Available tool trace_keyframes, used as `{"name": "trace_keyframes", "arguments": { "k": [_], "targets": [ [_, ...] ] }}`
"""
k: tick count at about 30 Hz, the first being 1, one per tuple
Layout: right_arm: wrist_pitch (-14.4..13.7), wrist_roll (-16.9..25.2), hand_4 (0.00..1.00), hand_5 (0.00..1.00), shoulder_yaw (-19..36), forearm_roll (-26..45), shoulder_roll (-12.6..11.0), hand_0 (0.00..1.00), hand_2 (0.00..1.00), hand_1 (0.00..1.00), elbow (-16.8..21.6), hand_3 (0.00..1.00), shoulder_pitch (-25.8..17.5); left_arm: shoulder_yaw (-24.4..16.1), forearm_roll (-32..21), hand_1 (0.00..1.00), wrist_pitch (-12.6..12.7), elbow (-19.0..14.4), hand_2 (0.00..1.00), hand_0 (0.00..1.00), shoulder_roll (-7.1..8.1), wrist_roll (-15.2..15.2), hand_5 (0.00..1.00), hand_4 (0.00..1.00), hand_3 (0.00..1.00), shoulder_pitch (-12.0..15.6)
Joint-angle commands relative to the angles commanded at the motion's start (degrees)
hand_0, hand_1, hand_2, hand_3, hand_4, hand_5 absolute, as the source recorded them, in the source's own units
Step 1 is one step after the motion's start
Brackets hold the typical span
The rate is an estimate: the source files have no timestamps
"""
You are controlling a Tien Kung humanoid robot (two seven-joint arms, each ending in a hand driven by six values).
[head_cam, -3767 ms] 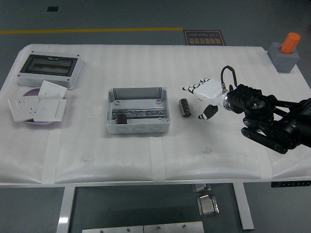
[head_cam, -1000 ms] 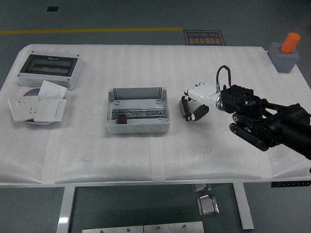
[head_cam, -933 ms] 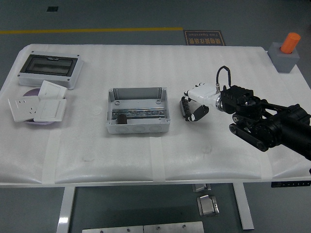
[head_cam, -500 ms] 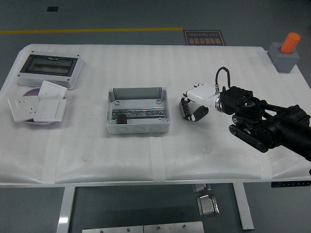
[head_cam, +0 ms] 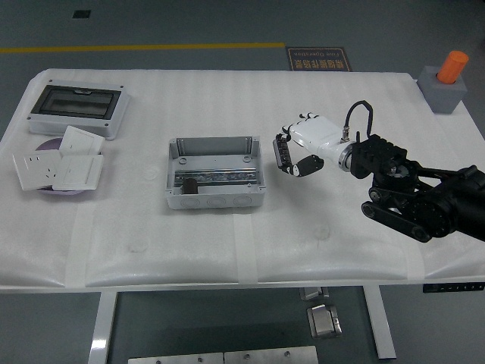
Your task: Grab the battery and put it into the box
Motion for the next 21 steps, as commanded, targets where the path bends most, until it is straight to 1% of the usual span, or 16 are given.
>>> {"name": "trace_keyframes", "arguments": {
  "k": [2, 4, 6, 8, 10, 13, 16, 20, 21],
  "targets": [
    [-0.6, -0.8, 0.610, 0.285, 2.7, -1.6, 0.1, 0.944, 0.647, 0.700, 2.6, 0.677, -1.0, -0.9, 0.7, 0.652, -0.1, 0.0, 0.444, 0.613, -0.06, 0.4, 0.488, 0.442, 0.502, 0.3],
    [-1.0, -1.3, 0.598, 0.276, 5.4, -3.1, 0.7, 0.948, 0.648, 0.698, 4.9, 0.677, -2.3, -1.6, 1.2, 0.652, -0.1, 0.0, 0.444, 0.613, -0.09, 0.6, 0.488, 0.442, 0.502, 0.5],
    [-1.4, -1.7, 0.598, 0.276, 8.0, -3.9, 1.5, 0.948, 0.648, 0.698, 7.1, 0.677, -3.5, -2.0, 1.4, 0.652, -0.1, 0.0, 0.444, 0.613, -0.08, 0.8, 0.488, 0.442, 0.502, 0.6],
    [-1.7, -1.6, 0.598, 0.276, 10.8, -3.5, 2.9, 0.948, 0.648, 0.698, 8.8, 0.677, -4.6, -2.2, 1.4, 0.652, -0.1, 0.0, 0.444, 0.613, -0.08, 0.9, 0.488, 0.442, 0.502, 0.7],
    [-1.6, -1.4, 0.593, 0.279, 12.3, -2.7, 3.8, 0.943, 0.645, 0.697, 9.3, 0.681, -5.3, -2.3, 1.3, 0.652, -0.1, 0.0, 0.444, 0.613, -0.07, 1.0, 0.489, 0.443, 0.502, 0.6],
    [-0.3, -1.3, 0.593, 0.279, 12.7, -0.9, 5.3, 0.943, 0.645, 0.697, 9.5, 0.681, -6.1, -2.3, 1.3, 0.652, -0.2, 0.0, 0.444, 0.613, 0.00, 1.1, 0.489, 0.443, 0.502, 0.6],
    [0.3, -1.2, 0.595, 0.283, 12.6, -0.1, 6.1, 0.939, 0.643, 0.696, 9.3, 0.681, -6.6, -2.3, 1.4, 0.652, -0.2, 0.0, 0.444, 0.613, 0.01, 1.2, 0.488, 0.443, 0.502, 0.5],
    [0.7, -1.0, 0.595, 0.283, 12.3, 0.3, 6.4, 0.939, 0.643, 0.696, 8.8, 0.681, -6.7, -2.5, 1.5, 0.652, -0.2, 0.0, 0.444, 0.613, 0.00, 1.3, 0.488, 0.443, 0.502, 0.5],
    [0.7, -1.0, 0.791, 0.428, 12.2, 0.4, 6.4, 0.969, 0.762, 0.770, 8.6, 0.878, -6.7, -2.5, 1.5, 0.652, -0.2, 0.0, 0.445, 0.613, -0.01, 1.3, 0.488, 0.446, 0.502, 0.5]
  ]
}}
